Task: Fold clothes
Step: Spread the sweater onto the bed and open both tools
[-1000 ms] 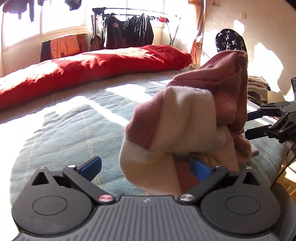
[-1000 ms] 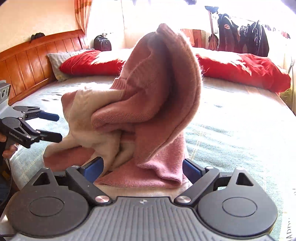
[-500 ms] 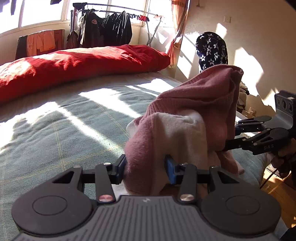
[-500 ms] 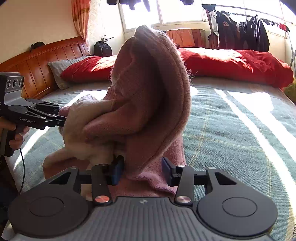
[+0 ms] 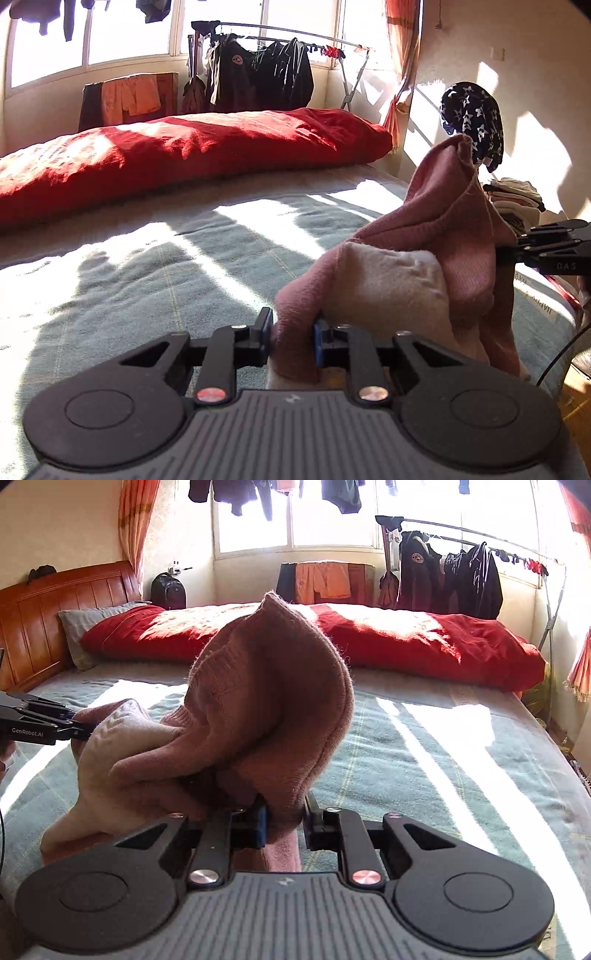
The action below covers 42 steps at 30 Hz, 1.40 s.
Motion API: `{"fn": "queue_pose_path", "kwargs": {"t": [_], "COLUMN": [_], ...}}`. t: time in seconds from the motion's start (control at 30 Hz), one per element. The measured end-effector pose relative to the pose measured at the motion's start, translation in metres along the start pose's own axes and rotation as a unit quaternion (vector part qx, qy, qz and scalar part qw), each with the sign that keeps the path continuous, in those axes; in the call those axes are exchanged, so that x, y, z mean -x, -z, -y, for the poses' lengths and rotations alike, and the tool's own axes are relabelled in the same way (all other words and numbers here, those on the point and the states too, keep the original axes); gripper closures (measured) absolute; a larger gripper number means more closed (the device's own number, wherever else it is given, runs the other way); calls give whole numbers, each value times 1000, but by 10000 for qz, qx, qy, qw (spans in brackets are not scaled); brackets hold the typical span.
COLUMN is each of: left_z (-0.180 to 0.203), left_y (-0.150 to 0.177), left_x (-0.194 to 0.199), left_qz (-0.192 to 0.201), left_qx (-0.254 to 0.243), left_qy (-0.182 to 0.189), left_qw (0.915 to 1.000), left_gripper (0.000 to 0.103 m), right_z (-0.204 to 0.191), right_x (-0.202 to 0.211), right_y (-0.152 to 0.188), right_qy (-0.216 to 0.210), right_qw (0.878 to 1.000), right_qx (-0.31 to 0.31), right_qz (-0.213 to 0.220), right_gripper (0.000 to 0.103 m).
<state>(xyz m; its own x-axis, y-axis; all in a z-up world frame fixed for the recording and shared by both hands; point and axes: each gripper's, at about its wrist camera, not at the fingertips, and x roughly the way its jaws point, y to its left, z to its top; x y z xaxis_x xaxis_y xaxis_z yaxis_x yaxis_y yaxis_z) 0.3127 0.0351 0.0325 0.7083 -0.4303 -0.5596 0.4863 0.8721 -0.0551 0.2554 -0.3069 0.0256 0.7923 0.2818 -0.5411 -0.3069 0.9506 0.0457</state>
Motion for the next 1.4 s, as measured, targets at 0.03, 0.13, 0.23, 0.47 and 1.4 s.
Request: {"fn": "queue_pose_path", "kwargs": {"t": [0.03, 0.13, 0.23, 0.47, 1.4], "left_z": [-1, -7, -22, -55, -76], "left_y": [-4, -19, -36, -59, -52], "left_x": [0, -1, -6, -50, -81], "left_qz": [24, 89, 156, -87, -776], "left_qx": [-46, -148, -58, -107, 224], "left_qy": [-93, -377, -626, -1289, -1331], "left_qw": [9999, 9991, 9979, 9916, 9878], "left_gripper": [84, 85, 85, 86, 39], "right_z": [3, 16, 28, 44, 76], "right_x": [-1, -15, -30, -85, -107], "right_y": [-4, -24, -44, -72, -58], "right_qy": [50, 262, 394, 927, 713], "right_qw": [10000, 9995, 9990, 9929, 9912], "right_qx": [8, 111, 136, 629, -340], "right_qz": [3, -98, -137, -397, -1058], "right_gripper": [83, 83, 83, 83, 62]}}
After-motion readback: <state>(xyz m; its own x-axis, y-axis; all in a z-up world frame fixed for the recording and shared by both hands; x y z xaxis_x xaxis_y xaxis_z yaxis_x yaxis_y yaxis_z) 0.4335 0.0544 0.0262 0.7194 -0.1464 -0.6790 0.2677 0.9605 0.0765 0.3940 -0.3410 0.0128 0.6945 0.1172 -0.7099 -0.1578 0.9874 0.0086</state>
